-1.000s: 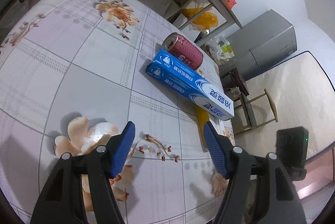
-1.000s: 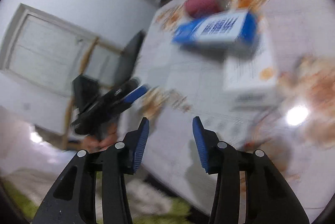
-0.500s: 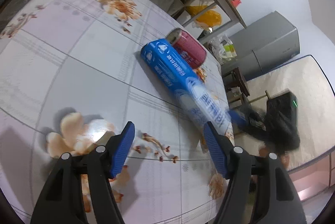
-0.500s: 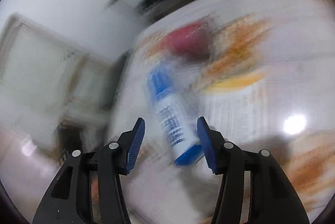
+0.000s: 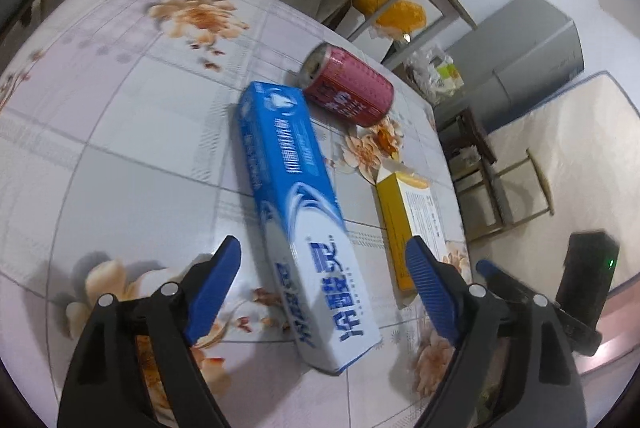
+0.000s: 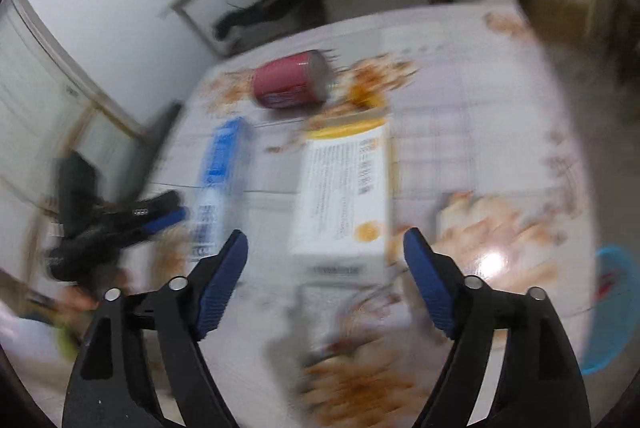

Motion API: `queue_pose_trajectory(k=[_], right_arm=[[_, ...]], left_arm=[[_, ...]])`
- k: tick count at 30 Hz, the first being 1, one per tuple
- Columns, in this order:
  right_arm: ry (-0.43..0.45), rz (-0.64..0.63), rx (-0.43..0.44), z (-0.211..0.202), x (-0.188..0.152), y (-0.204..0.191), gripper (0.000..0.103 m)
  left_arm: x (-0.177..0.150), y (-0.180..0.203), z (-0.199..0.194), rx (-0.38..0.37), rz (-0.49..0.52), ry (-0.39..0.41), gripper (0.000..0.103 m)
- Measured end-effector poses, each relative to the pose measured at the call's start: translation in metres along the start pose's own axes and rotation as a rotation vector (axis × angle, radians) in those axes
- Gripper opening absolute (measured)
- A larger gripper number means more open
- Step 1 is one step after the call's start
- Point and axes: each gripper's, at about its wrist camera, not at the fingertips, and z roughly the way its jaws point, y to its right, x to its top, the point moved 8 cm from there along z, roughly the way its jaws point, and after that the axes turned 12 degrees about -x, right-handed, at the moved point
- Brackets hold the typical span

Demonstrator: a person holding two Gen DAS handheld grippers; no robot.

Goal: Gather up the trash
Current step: 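Return both tools to the table and reach toward the boxes, then grasp the white medicine box with the right tool while the left tool grasps the blue toothpaste box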

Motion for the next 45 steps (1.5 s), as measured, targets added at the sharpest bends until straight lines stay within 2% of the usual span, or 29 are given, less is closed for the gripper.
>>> queue_pose_trajectory(k=[1,7,11,12,13,18,22,25,26,32,34,38,42,45], right_arm=[[0.001,-0.020,-0.039,0.006,0.002,-0.003,0.082],[-0.024,-0.134,-0.132,0.048,0.007,-0.022,0.082],[-0.063,-0.153,-0.160,0.077,0.004,-0.023,0.080],[-0.072,-0.146,-0.173,0.079,0.001,-0.021,0.073],[-0.072,-0.136,-0.171,0.079,0.000,-0.019,0.071],[-0.066,-0.087,-0.181,0.069,-0.011,-0.006,0.069],[-0.062,-0.051,-0.193,0.056,-0.023,0.008,0.069],[-0.060,-0.032,-0.184,0.052,-0.028,0.011,0.069],[-0.058,-0.031,-0.180,0.051,-0.030,0.013,0.069],[-0.061,-0.021,-0.151,0.042,-0.041,0.014,0.069],[-0.065,-0.020,-0.143,0.038,-0.047,0.014,0.069],[-0.088,0.006,-0.090,0.022,-0.070,0.018,0.069],[-0.116,0.049,-0.052,0.003,-0.094,0.024,0.069],[-0.128,0.064,-0.045,-0.004,-0.104,0.025,0.072]], left_arm=[[-0.001,0.002,0.002,0.004,0.006,-0.004,0.082],[-0.008,0.001,0.002,0.049,0.018,-0.009,0.082],[-0.008,-0.002,0.000,0.091,0.027,-0.012,0.083],[-0.008,-0.001,0.001,0.100,0.030,-0.014,0.083],[-0.007,0.000,0.002,0.109,0.037,-0.017,0.084],[-0.004,0.001,0.021,0.175,0.070,-0.041,0.084],[-0.003,0.000,0.038,0.295,0.164,-0.061,0.084],[-0.005,-0.001,0.044,0.371,0.238,-0.074,0.071],[-0.006,-0.001,0.044,0.382,0.249,-0.077,0.063],[-0.018,0.004,0.035,0.351,0.281,-0.095,0.050],[-0.027,0.009,0.030,0.314,0.283,-0.115,0.050],[-0.064,0.024,0.017,0.220,0.307,-0.207,0.050],[-0.093,0.029,0.007,0.202,0.302,-0.275,0.050],[-0.101,0.032,0.002,0.213,0.303,-0.281,0.052]])
